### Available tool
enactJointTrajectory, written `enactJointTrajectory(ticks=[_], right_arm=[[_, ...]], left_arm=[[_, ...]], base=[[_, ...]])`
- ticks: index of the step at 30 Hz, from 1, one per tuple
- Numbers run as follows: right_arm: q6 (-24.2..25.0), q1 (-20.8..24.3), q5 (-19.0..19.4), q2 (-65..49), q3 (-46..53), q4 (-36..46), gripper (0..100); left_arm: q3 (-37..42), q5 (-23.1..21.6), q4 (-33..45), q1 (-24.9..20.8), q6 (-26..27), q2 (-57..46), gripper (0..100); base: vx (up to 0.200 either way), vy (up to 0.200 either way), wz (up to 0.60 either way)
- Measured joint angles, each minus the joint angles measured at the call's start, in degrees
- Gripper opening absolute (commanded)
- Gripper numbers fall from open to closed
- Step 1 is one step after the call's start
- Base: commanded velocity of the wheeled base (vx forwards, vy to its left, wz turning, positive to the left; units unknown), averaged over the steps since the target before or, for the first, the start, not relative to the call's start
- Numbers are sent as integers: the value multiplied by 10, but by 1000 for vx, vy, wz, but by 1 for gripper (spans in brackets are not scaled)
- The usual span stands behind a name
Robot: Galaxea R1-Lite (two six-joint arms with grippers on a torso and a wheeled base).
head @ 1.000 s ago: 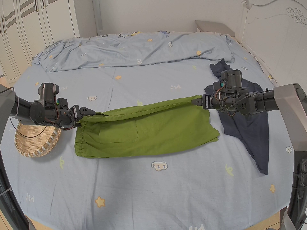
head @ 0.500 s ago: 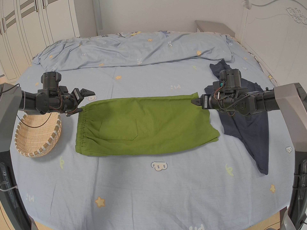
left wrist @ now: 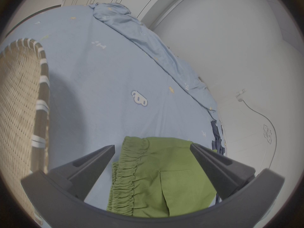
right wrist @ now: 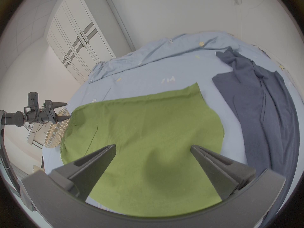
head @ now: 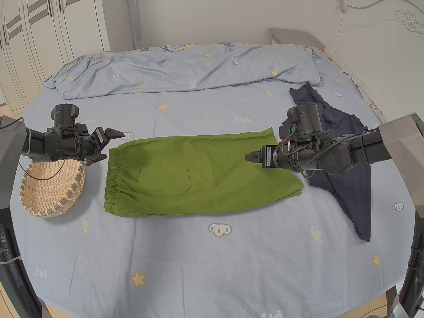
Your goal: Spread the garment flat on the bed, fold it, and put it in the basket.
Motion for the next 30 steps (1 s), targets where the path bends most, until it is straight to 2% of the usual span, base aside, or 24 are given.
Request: enactJointTrajectory(ticks=[13,22,30], right_arm=[[11,-40,1,21,35,1,100],[13,-63,1,28,70,-2,100],[18,-90,2,23,88,-4,100]], left_arm=[[27,0,-1,6,7,-22,100],[106,-6,-3,10,63,-40,100],[134,-25,-5,12,67,-52,100]], base=[[0,0,0],[0,0,0],[0,0,0]])
